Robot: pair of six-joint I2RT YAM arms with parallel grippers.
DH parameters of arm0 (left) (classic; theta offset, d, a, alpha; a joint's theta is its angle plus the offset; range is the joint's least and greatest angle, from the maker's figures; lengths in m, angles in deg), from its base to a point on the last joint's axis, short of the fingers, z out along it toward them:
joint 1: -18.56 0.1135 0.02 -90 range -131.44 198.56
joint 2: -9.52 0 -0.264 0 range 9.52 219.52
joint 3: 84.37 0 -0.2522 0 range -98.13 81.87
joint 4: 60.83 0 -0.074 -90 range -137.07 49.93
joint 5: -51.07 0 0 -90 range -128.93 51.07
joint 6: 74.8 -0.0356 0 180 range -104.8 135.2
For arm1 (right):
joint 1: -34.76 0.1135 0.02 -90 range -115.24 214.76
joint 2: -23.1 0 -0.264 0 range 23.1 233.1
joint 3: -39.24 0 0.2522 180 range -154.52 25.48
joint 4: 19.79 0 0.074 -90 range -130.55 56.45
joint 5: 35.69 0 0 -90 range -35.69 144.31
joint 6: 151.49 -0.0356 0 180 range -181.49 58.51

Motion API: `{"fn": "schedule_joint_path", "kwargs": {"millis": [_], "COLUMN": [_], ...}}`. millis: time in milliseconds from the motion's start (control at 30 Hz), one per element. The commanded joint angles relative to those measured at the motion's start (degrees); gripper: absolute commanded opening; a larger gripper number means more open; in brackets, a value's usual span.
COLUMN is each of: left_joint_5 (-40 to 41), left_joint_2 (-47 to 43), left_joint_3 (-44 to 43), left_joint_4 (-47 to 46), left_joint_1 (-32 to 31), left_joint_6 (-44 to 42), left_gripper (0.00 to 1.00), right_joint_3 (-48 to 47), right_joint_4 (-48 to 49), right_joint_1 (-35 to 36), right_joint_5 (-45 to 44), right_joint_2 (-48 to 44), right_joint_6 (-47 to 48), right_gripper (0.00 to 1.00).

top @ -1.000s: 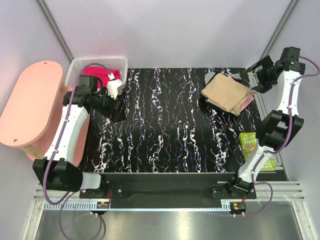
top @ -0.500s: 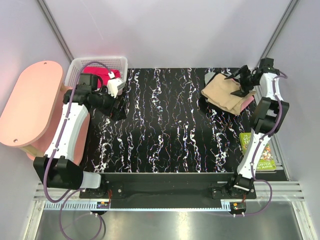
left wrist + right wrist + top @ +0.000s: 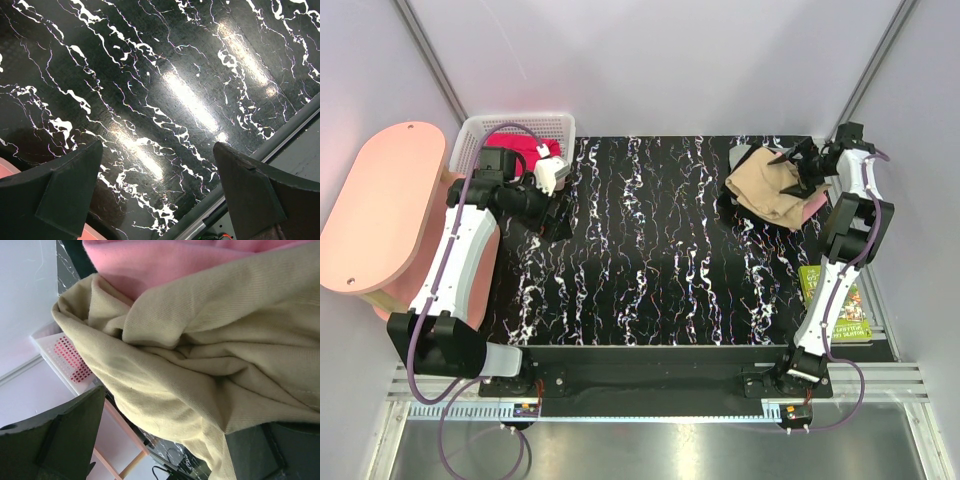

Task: Fold and stack the t-shirts
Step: Put the neatly folded tshirt into the corner of the board with the right arm

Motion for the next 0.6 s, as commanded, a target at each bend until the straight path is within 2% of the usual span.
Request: {"fn": "schedule_joint_path", "kwargs": {"millis": [0, 167, 300, 567], "left_joint_5": [0.23, -0.39, -0.48, 0.40], "left_joint_2": [-0.67, -1.38, -0.50, 2.57], "left_joint_3": [-0.42, -0.59, -1.03, -2.35], "left_joint_4": [-0.75, -0.66, -0.92, -0.92], "left_joint_1": [0.36, 0.45, 0.45, 0.45], "left_joint_6": [-0.74, -0.30, 0.58, 1.37], "left_gripper": [0.99, 0.99, 0.99, 0.99], "right_joint_3": [-3.60, -15.63, -24.25, -23.04], "right_joint_4": [-0.52, 0.18, 1.94, 7.38], "right_joint_1": [-0.70, 1.58, 3.43, 3.87], "right_joint_5": [-0.19, 6.14, 9.40, 13.18], "right_joint_2": [-4.80, -4.48, 2.63, 12.84], "right_joint_6": [2.13, -2.52, -5.51, -7.63], "right_gripper": [1.00, 1.00, 1.00, 1.00]}}
